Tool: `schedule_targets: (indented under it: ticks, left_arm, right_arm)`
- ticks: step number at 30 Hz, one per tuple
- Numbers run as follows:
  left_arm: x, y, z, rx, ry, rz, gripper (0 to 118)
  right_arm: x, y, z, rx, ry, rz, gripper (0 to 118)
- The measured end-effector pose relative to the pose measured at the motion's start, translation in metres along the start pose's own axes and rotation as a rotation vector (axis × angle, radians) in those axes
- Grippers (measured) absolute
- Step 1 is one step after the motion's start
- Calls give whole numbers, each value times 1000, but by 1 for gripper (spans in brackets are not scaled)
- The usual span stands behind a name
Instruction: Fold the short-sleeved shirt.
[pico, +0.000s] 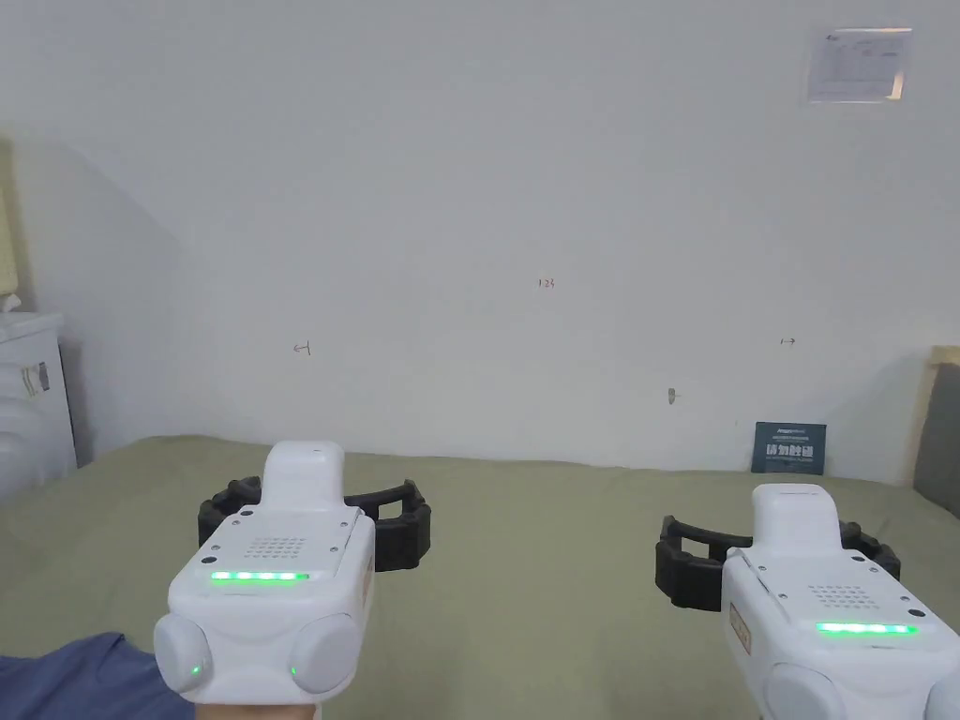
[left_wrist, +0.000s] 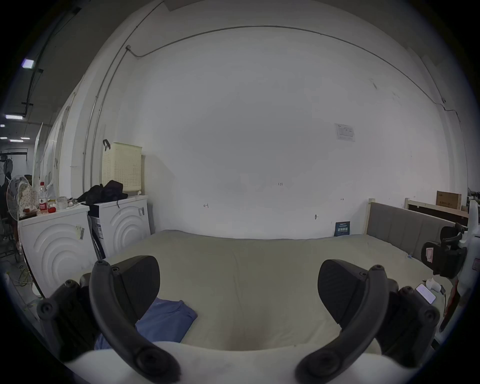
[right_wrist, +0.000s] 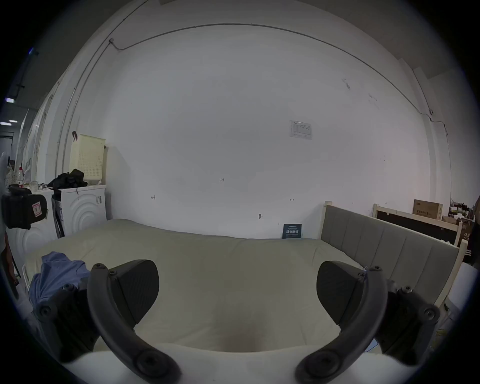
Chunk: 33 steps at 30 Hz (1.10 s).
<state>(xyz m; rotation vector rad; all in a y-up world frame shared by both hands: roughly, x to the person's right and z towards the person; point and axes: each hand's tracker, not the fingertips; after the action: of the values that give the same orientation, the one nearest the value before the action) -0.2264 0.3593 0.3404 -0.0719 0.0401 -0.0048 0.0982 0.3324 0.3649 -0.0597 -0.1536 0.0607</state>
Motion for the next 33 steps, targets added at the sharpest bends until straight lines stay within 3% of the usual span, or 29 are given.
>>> schedule_targets:
  ticks: [19,20,21,22,23,24,25,26,33]
  left_arm:
    - [5,-4,3,-34,-23,-37,118]
    - [5,-4,3,-39,-24,-37,111]
    - [6,-4,3,-43,-32,-37,85]
    - [6,-4,4,-48,-60,-37,22]
    - [7,-4,5,-44,-51,-40,1]
    - [10,-5,5,-48,-33,-51,2]
    - [11,-7,5,-45,-24,-52,2]
    - [10,-10,5,-48,-37,-32,2]
    - [8,-17,7,-80,-40,-14,2]
  right_arm:
    - [-1,2,1,-15,2,11,117]
    - [-2,2,1,-19,1,12,114]
    - [-2,2,1,-23,-7,15,106]
    - [-1,3,2,-24,-11,15,76]
    - [-1,3,3,-28,-2,16,37]
    - [-1,4,3,-36,12,15,37]
    - [-2,4,2,-39,4,19,24]
    - [-4,3,1,-35,-16,11,0]
    - [-5,-8,0,-58,-16,3,0]
